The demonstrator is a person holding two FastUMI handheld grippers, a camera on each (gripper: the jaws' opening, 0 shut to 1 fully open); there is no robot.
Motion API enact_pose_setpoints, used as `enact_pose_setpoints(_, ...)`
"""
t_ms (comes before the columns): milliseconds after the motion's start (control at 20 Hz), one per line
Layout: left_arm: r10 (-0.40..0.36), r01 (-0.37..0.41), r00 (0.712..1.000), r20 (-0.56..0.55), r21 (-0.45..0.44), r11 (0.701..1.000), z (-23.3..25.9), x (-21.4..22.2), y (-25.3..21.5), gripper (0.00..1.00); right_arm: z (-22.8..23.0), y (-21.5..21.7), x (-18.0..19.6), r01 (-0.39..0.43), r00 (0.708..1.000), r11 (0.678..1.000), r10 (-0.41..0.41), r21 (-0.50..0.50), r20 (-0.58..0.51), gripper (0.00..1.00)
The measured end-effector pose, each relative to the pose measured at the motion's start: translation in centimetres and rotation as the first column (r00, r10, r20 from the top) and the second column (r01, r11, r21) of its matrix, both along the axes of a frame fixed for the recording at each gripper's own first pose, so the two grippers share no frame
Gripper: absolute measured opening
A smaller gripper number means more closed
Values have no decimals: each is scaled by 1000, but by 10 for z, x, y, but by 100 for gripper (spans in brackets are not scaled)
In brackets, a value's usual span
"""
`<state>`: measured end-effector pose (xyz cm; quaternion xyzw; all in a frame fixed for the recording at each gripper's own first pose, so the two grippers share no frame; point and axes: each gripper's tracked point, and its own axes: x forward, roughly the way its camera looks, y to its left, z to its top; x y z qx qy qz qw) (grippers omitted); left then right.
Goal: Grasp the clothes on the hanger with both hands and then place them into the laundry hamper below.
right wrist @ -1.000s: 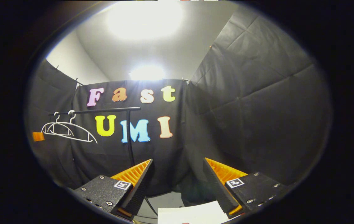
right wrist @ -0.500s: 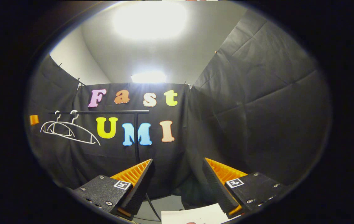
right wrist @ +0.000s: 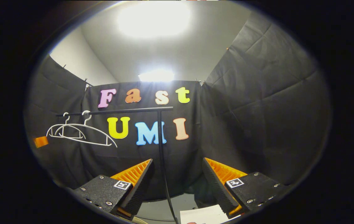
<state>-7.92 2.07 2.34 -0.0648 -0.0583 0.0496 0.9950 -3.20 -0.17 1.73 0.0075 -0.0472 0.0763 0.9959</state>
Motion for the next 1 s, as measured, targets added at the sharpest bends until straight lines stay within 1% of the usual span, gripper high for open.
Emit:
enact_pose_setpoints(150,-5,5,1000,-9,-5,1000,-8,0,12,100,2,12,0,-11,1000,1000,11,0,18,95)
enact_pose_setpoints(300,14,-14,1000,-17,-1,1000,-14,3,26,100,1,25,1,-27,1000,1000,27,0,14,95)
enact_pose_setpoints(350,15,-15,1000,-13,5,1000,-15,4,28,90,0,28,2,-31,999,1000,31,-3,9,95)
enact_pose_setpoints(400,10,-10,1000,-11,11,1000,-17,7,29,90,-1,31,4,-32,999,999,32,-6,4,95)
enact_pose_setpoints(450,-2,2,1000,-12,13,1000,-21,10,28,95,-2,33,5,-31,1000,999,31,-8,-1,91)
enact_pose_setpoints(500,-17,17,1000,-18,11,1000,-26,13,27,100,-2,37,8,-29,1000,1000,29,-10,-2,95)
enact_pose_setpoints(550,-32,32,999,-24,6,999,-31,15,25,95,0,37,8,-19,1000,1000,19,-13,5,95)
enact_pose_setpoints(600,-46,46,998,-31,5,999,-36,19,24,100,2,37,10,-5,1000,1000,5,-19,10,95)
enact_pose_setpoints(800,-71,73,994,-80,16,997,-53,43,21,100,2,41,9,6,1000,999,-7,-35,-9,95)
enact_pose_setpoints(900,-102,102,989,-103,0,995,-60,50,8,100,0,27,8,30,999,999,-30,-13,-27,95)
enact_pose_setpoints(1000,-110,110,986,-124,-7,994,-60,55,-5,100,-9,9,8,45,997,999,-44,15,-62,95)
